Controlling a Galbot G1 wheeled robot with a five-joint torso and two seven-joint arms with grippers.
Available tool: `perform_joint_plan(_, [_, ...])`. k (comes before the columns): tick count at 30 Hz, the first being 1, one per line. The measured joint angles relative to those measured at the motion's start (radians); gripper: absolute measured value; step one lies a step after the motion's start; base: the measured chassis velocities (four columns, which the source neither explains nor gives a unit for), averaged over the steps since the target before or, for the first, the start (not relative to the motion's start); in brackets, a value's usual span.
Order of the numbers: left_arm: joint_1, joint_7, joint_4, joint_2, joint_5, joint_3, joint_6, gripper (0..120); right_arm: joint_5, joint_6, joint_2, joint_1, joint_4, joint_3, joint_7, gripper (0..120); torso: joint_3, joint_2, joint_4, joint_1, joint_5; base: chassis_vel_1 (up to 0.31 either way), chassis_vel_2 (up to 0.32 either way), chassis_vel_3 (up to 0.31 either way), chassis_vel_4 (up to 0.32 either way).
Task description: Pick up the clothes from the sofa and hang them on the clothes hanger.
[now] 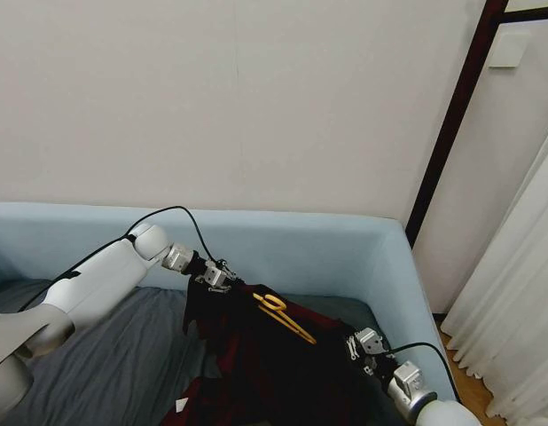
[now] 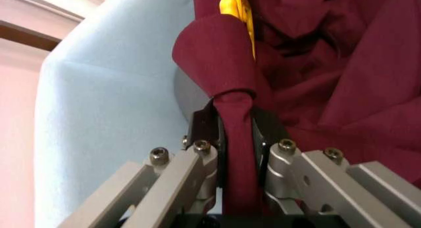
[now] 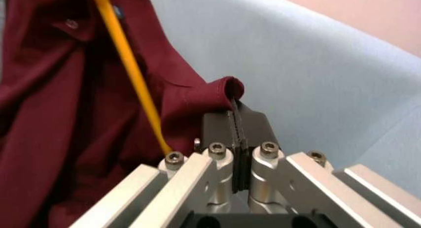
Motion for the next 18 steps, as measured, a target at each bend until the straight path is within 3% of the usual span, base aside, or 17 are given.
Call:
perform_joint_plan(11, [0.053, -0.178, 0.005, 0.008, -0.116, 0.034, 0.063, 8, 0.131, -0.046, -0.049, -0.005, 0.125, 0.028, 0.025, 0, 0.000, 0.000, 0.0004, 0.000, -0.0002, 0.000, 0.000, 0.000, 0.000])
perform_joint_plan(14, [0.061, -0.204, -0.008, 0.012, -0.221, 0.063, 0.091, 8, 0.173, -0.062, -0.077, 0.011, 0.158, 0.042, 0.033, 0, 0.000, 0.000, 0.0002, 0.000, -0.0002, 0.000, 0.000, 0.000, 0.000])
perform_joint_plan(16, [0.056, -0.240, -0.041, 0.028, -0.360, 0.127, 0.121, 8, 0.217, -0.075, -0.117, 0.037, 0.192, 0.058, 0.037, 0, 0.000, 0.000, 0.0003, 0.000, -0.0001, 0.000, 0.000, 0.000, 0.000])
perform_joint_plan(18, [0.050, -0.244, -0.057, 0.034, -0.399, 0.147, 0.130, 8, 0.230, -0.079, -0.131, 0.051, 0.201, 0.065, 0.037, 0, 0.000, 0.000, 0.0003, 0.000, -0.0001, 0.000, 0.000, 0.000, 0.000])
